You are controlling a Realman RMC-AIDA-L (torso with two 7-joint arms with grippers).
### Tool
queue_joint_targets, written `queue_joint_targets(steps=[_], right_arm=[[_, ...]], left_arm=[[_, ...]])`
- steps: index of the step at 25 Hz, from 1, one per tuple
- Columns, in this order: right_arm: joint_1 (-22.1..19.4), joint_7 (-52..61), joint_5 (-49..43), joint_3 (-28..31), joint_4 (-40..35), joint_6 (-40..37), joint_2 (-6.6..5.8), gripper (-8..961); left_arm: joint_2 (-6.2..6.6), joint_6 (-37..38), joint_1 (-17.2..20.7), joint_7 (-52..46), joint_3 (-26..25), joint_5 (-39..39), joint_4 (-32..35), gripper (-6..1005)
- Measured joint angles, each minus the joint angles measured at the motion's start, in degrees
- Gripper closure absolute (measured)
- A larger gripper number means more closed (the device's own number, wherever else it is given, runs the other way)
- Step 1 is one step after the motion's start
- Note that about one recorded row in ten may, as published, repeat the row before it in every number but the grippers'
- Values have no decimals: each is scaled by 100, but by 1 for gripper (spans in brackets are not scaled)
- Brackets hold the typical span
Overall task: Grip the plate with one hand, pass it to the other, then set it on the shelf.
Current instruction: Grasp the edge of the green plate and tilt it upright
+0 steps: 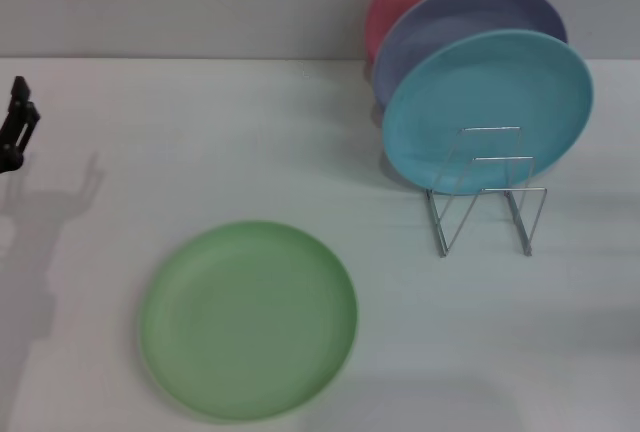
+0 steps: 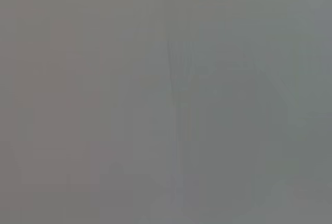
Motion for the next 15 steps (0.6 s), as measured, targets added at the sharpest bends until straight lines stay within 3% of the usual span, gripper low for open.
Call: queue_joint_targets(steps=[3, 11, 15], right_arm=[[18, 0, -3, 0, -11, 19, -4, 364], [160, -320, -79, -32, 45, 220, 4, 364], [172, -324, -80, -35, 128, 225, -3, 364]], left_arm=[[1, -61, -1, 1278, -296, -7, 6, 182], [28, -354, 1, 2874, -1088, -13, -1, 183], [4, -653, -4, 3206, -1422, -16, 30, 181]])
